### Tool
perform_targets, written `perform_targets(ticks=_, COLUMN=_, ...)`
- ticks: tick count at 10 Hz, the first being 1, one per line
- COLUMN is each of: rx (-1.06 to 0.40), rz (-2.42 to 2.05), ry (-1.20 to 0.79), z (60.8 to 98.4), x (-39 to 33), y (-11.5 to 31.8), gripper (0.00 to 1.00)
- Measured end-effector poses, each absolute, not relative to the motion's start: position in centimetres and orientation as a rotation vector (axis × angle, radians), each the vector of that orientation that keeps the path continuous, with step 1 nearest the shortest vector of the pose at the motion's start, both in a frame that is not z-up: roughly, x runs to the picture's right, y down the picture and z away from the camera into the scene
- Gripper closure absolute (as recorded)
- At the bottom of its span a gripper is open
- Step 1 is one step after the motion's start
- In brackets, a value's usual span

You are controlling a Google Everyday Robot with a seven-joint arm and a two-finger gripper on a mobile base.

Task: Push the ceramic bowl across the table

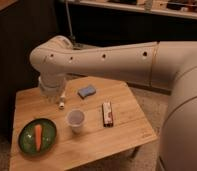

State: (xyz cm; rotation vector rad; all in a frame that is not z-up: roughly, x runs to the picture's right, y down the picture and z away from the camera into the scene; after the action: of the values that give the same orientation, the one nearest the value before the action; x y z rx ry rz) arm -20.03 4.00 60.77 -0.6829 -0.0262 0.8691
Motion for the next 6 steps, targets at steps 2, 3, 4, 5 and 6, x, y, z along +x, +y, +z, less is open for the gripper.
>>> perform_targets(ticks=2, rx=-0.683, rz=0.869, ry=-0.025, z=60.8, x=-20.0, y=4.0, gripper=0.62)
perform_targets(ticks=3, rx=-0.682, rz=0.870, ry=-0.027, z=60.8, x=-19.9, y=4.1, gripper=0.62)
perform_targets(ticks=4, rx=-0.676, rz=0.865, ry=-0.050, z=60.9, x=-20.2, y=4.3, gripper=0.62)
perform_targets(ticks=5, rx=-0.660, rz=0.848, ry=-0.099, z=61.1, x=-20.8, y=5.2, gripper=0.62)
perform_targets(ticks=6, rx=-0.655, rz=0.825, ry=-0.142, z=61.3, x=-21.8, y=6.3, gripper=0.62)
